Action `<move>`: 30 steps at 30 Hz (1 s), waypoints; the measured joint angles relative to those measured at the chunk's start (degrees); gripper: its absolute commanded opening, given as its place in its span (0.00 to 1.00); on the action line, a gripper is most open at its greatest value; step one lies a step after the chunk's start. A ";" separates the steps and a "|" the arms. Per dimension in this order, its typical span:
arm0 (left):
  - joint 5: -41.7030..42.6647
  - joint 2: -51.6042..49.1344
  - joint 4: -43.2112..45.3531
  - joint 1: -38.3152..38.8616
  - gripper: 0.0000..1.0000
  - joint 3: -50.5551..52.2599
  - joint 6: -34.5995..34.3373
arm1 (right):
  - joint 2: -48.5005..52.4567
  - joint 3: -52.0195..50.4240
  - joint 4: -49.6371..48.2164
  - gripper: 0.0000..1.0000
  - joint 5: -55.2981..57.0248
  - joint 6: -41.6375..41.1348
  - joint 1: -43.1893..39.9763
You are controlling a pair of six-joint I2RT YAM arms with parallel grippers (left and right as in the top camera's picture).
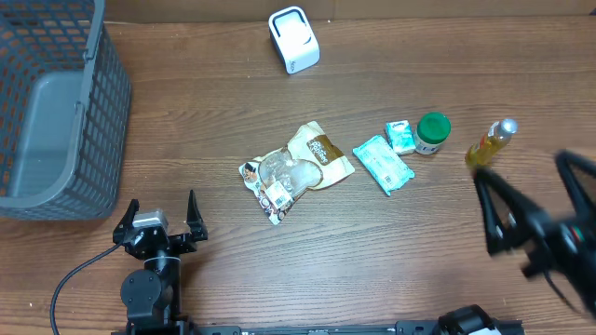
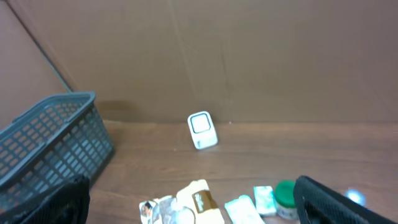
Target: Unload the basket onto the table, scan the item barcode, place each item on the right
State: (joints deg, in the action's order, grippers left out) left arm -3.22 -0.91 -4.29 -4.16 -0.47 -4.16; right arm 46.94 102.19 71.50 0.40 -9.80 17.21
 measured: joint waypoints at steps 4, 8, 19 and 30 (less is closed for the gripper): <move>-0.02 0.00 0.00 0.00 1.00 0.00 0.00 | -5.66 -3.23 2.34 1.00 0.15 0.00 -1.86; -0.02 0.00 0.00 0.00 1.00 0.00 0.00 | -11.37 -8.87 2.67 1.00 0.26 -0.02 -3.32; 0.00 0.00 0.02 0.00 1.00 0.00 -0.02 | -29.59 -31.36 -1.36 1.00 0.24 0.00 -8.00; 0.00 0.02 0.00 0.00 1.00 0.00 -0.02 | -45.09 -52.70 -14.84 1.00 -1.22 0.00 -10.05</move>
State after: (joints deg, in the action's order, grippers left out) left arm -3.22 -0.89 -4.29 -4.16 -0.47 -4.19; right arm 1.85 49.50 56.66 -0.82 -9.80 7.16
